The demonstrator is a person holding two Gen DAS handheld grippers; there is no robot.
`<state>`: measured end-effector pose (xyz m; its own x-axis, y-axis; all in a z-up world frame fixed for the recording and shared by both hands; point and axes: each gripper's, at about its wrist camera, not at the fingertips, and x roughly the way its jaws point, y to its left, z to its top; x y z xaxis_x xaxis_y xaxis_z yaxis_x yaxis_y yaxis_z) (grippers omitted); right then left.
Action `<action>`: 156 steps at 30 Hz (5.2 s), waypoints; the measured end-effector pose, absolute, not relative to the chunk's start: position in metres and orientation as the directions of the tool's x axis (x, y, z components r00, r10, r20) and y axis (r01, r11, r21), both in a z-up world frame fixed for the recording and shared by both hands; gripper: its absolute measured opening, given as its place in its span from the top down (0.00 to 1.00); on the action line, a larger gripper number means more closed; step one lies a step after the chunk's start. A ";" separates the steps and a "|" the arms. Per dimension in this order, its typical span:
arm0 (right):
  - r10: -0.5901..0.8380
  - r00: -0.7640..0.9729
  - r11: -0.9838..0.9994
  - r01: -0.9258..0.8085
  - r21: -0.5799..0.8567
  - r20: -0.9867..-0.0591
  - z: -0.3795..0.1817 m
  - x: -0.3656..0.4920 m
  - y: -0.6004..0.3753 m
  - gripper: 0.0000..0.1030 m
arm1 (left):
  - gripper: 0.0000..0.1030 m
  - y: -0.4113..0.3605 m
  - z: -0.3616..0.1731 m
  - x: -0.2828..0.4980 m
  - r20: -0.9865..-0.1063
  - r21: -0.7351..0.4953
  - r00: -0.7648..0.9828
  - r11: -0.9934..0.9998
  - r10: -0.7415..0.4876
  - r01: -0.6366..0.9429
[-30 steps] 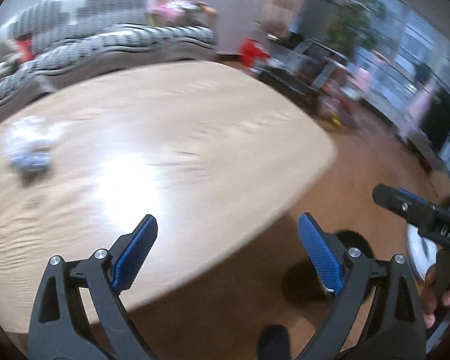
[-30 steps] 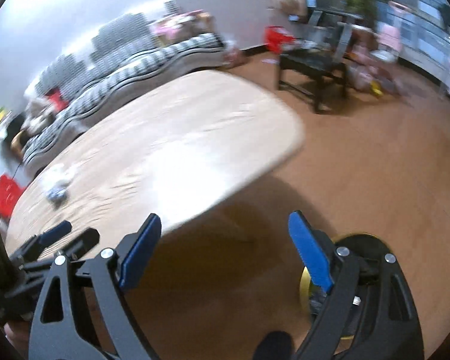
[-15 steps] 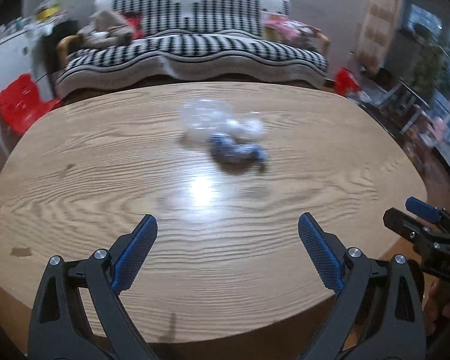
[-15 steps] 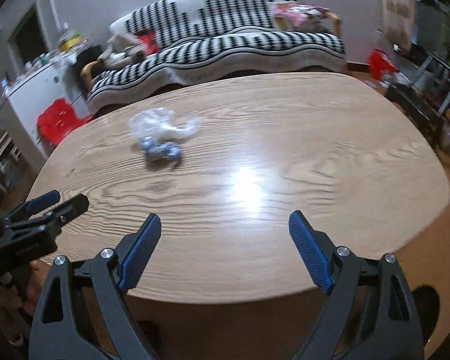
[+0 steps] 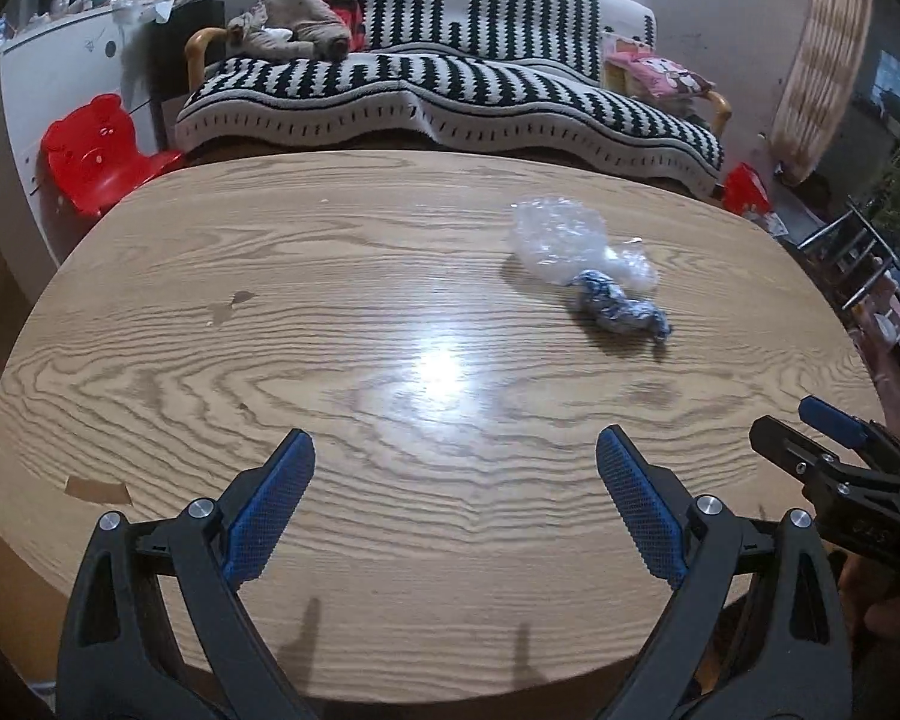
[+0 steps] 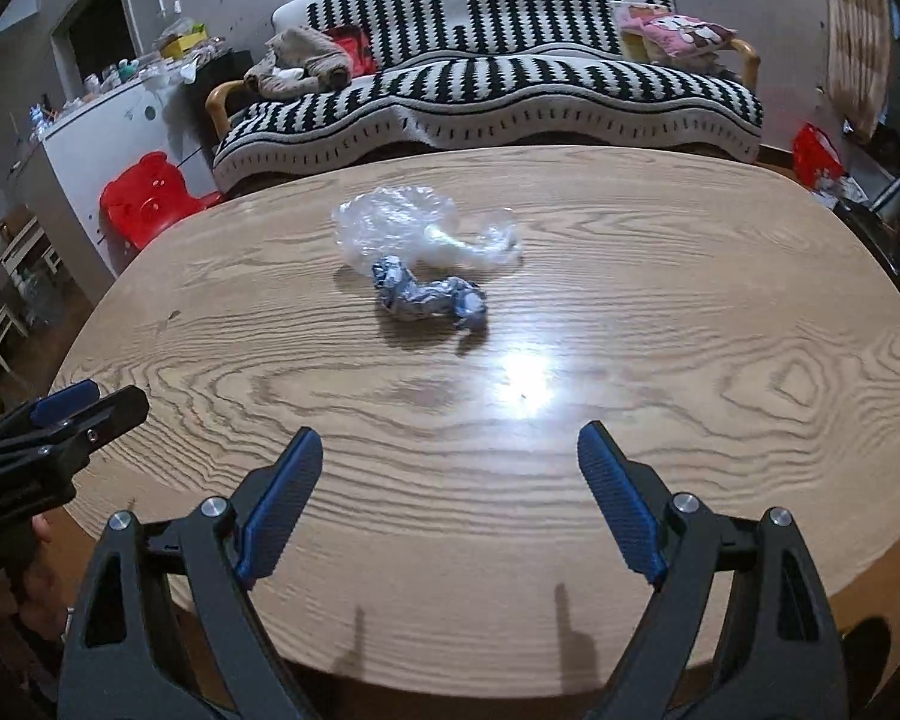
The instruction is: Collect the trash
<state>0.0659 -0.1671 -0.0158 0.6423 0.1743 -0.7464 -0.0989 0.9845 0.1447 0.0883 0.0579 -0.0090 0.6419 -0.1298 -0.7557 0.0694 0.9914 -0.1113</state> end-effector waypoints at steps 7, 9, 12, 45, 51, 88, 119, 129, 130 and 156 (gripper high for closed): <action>0.172 0.643 0.984 -0.150 0.097 -0.747 -0.032 0.105 -0.153 0.18 | 0.11 0.056 -0.019 0.137 -0.757 -0.140 0.634 0.987 -0.162 0.084; 0.188 0.638 0.981 -0.158 0.112 -0.747 -0.036 0.123 -0.153 0.18 | 0.11 0.054 -0.018 0.156 -0.745 -0.165 0.639 0.981 -0.192 0.102; 0.187 0.630 0.979 -0.178 0.095 -0.754 -0.045 0.151 -0.151 0.18 | 0.11 0.046 -0.019 0.194 -0.733 -0.170 0.646 0.977 -0.212 0.127; 0.246 0.611 0.965 -0.228 0.130 -0.752 -0.021 0.097 -0.178 0.64 | 0.99 -0.005 -0.018 0.197 -0.747 -0.191 0.621 0.971 -0.237 0.140; 0.208 0.639 0.977 -0.164 0.133 -0.740 -0.002 0.032 -0.191 0.64 | 0.99 0.003 -0.003 0.115 -0.753 -0.140 0.630 0.982 -0.188 0.126; -0.180 0.664 0.887 0.428 0.172 -0.726 -0.002 -0.167 -0.478 0.63 | 0.99 -0.260 -0.024 0.007 -0.738 -0.204 0.477 0.833 -0.476 0.514; -0.222 0.374 0.557 0.807 0.198 -0.900 -0.090 -0.290 -0.660 0.57 | 0.98 -0.525 -0.178 -0.146 -0.829 -0.281 -0.002 0.413 -0.559 0.866; -0.214 0.366 0.524 0.825 0.210 -0.906 -0.093 -0.290 -0.665 0.39 | 0.27 -0.531 -0.175 -0.150 -0.820 -0.277 0.003 0.400 -0.572 0.874; -0.219 0.364 0.524 0.826 0.206 -0.905 -0.092 -0.291 -0.665 0.35 | 0.25 -0.531 -0.174 -0.149 -0.820 -0.278 0.001 0.400 -0.573 0.873; -0.366 0.698 0.762 0.604 0.232 -0.615 0.038 -0.189 -0.531 0.14 | 0.08 -0.344 -0.039 -0.060 -0.694 -0.228 0.269 0.559 -0.667 0.797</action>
<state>-0.1889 -0.5305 0.0381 0.6984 -0.3664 -0.6148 0.6042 0.7623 0.2320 -0.0605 -0.3442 -0.0389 0.2694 -0.6673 -0.6943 0.7971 0.5591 -0.2281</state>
